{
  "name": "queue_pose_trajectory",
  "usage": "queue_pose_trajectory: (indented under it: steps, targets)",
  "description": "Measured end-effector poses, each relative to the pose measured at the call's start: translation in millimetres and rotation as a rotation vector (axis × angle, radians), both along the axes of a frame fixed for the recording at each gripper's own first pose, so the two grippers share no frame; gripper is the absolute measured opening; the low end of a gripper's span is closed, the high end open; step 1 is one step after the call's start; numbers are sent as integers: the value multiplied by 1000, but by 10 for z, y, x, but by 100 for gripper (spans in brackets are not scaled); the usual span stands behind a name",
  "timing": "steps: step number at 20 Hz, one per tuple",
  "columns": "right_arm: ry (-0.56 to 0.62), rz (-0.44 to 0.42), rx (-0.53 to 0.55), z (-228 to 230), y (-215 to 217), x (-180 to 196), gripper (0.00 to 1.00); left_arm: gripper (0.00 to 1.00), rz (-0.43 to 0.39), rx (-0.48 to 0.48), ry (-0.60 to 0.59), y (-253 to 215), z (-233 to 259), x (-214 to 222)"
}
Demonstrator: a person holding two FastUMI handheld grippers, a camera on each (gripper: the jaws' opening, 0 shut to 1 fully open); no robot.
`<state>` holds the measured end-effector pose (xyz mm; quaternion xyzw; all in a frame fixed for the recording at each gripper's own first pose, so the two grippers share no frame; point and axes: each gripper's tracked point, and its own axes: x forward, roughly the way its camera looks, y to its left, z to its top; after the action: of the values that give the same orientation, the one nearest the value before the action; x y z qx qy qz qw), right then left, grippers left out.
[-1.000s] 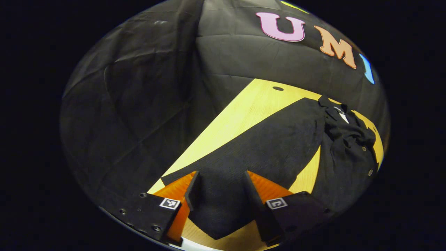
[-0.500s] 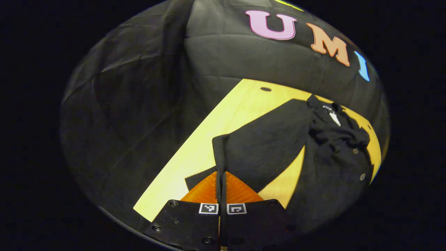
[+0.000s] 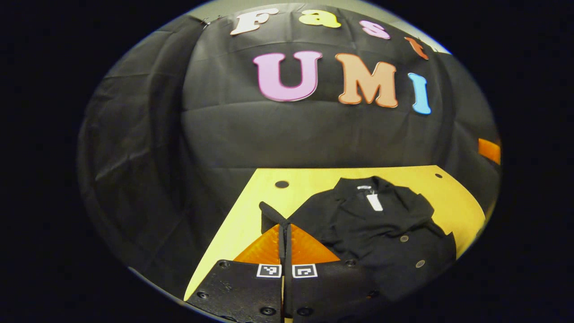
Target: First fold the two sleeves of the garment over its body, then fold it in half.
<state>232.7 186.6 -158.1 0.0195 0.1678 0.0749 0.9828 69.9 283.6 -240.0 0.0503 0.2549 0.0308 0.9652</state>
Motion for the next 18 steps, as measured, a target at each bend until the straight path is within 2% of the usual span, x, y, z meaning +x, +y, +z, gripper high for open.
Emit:
queue_pose_trajectory:
  steps: [2,9,11,16,17,18]
  targets:
    - [-3,-29,4,9,-142,-45,94,0,-39,-4,-13,-176,69,152]
    - [2,-122,3,-56,-597,-217,94,0,-185,-31,-35,-958,127,689]
    - [7,-144,8,-74,-697,-251,97,0,-236,-33,-26,-1241,94,816]
    - [16,-193,-7,-85,-962,-322,94,0,-362,-71,26,-1987,-128,952]
    - [19,-207,-13,-84,-1035,-349,98,0,-385,-81,35,-2137,-163,964]
    - [21,-219,-14,-83,-1093,-378,94,0,-411,-93,45,-2299,-209,971]
